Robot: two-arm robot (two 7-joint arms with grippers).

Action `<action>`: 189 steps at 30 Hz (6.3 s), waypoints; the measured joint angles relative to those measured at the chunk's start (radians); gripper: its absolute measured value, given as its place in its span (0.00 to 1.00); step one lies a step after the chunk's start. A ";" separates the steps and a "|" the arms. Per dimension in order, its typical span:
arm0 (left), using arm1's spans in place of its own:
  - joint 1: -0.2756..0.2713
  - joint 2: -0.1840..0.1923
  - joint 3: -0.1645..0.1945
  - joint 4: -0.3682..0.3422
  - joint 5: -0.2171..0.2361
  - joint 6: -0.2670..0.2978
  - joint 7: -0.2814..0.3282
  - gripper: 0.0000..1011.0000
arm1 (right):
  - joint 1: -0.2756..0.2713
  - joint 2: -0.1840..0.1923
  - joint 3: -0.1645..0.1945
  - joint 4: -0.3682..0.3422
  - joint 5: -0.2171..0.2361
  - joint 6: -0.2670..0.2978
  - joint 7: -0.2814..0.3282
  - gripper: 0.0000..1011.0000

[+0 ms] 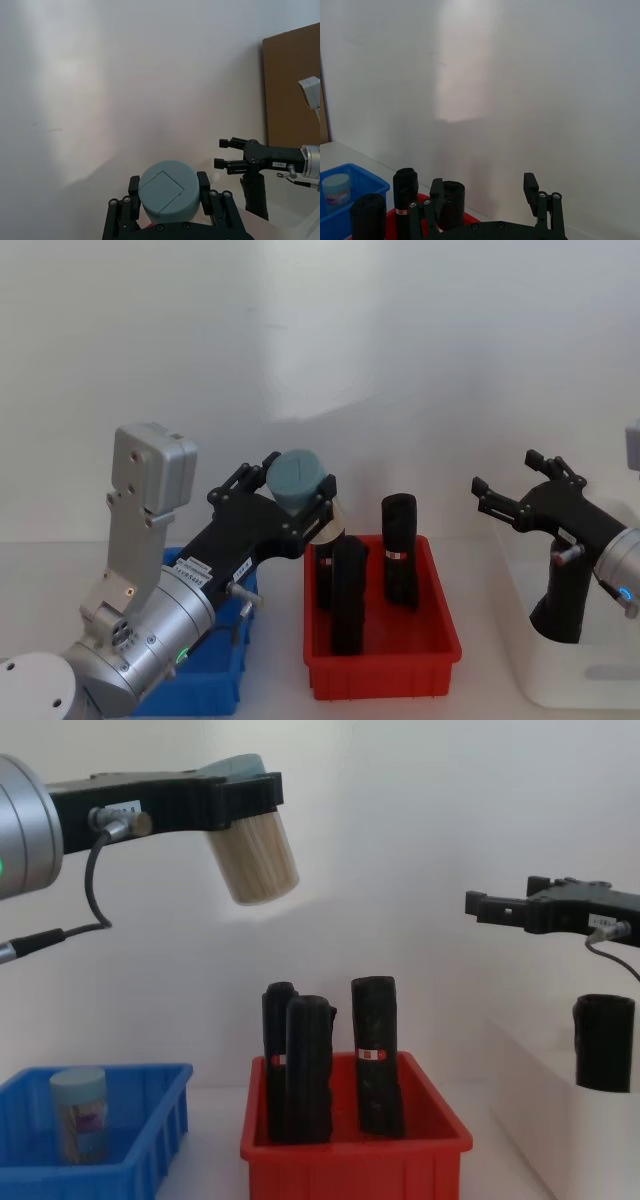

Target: Pick the cotton swabs from the blue box and place them into the white box.

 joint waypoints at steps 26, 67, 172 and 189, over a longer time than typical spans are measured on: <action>0.004 -0.056 0.050 -0.027 0.072 0.048 -0.012 0.68 | 0.018 -0.027 -0.070 0.042 -0.066 -0.040 0.119 0.99; -0.029 -0.112 0.077 0.022 0.132 0.065 -0.051 0.68 | -0.281 0.124 -0.122 -0.451 -0.066 0.014 0.177 0.99; -0.011 -0.139 0.102 0.027 0.148 0.061 -0.117 0.82 | -0.169 0.077 -0.163 -0.408 -0.031 0.157 0.191 0.62; -0.011 -0.138 0.101 0.027 0.148 0.061 -0.117 0.99 | -0.188 0.100 -0.153 -0.419 -0.028 0.149 0.143 0.62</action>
